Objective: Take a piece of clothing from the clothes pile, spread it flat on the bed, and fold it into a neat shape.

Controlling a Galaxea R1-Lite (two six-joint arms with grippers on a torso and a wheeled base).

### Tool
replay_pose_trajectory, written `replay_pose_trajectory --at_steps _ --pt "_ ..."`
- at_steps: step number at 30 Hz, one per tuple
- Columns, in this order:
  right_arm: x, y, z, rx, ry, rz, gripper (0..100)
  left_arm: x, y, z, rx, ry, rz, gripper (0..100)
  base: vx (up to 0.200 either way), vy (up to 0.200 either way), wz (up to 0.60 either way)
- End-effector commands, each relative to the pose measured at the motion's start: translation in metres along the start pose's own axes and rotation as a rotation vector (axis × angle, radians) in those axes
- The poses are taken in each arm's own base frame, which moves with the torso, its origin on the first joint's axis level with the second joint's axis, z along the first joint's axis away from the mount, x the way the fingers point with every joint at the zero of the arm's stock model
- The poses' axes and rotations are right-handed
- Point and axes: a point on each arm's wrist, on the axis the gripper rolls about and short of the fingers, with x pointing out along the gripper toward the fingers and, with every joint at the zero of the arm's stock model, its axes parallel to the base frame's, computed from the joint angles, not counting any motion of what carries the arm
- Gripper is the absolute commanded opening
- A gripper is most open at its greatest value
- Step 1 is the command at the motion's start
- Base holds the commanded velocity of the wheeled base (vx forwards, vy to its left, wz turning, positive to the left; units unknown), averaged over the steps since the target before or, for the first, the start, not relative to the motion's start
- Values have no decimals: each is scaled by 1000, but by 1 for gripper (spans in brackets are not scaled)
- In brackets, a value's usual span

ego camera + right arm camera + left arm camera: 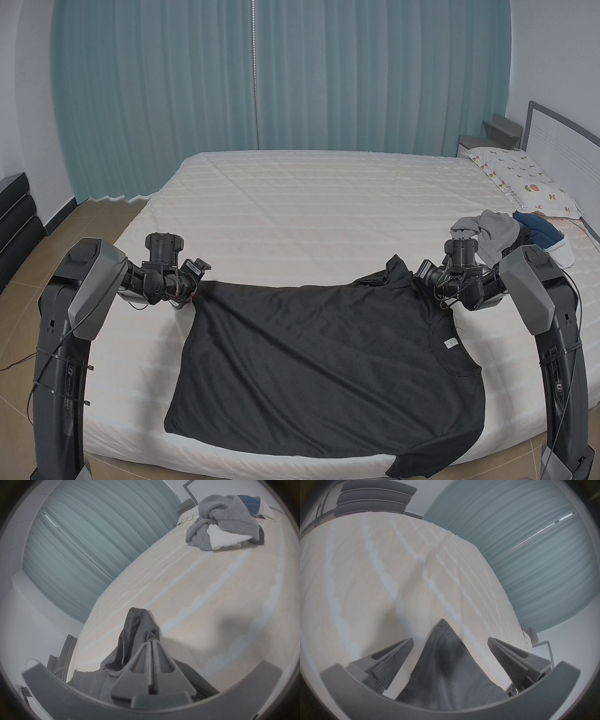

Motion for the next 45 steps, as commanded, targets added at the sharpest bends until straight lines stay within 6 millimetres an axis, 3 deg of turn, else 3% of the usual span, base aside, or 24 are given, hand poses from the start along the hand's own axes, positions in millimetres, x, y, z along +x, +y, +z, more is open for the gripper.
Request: replay_pose_trajectory --at_steps 1,8,26,27,45 --pt "3 0 2 4 -20 5 0 3 3 -3 6 2 8 100 0 0 0" --pt "5 8 15 22 -119 19 0 8 3 -9 55 14 9 100 0 0 0" --pt "7 3 19 26 -169 7 0 17 -4 -15 71 15 -10 100 0 0 0" --pt "7 3 19 28 -169 7 0 17 -4 -14 71 14 -9 0 0 0 0" --pt "0 -2 40 40 -275 14 0 26 -11 2 50 -168 22 0 0 0 0"
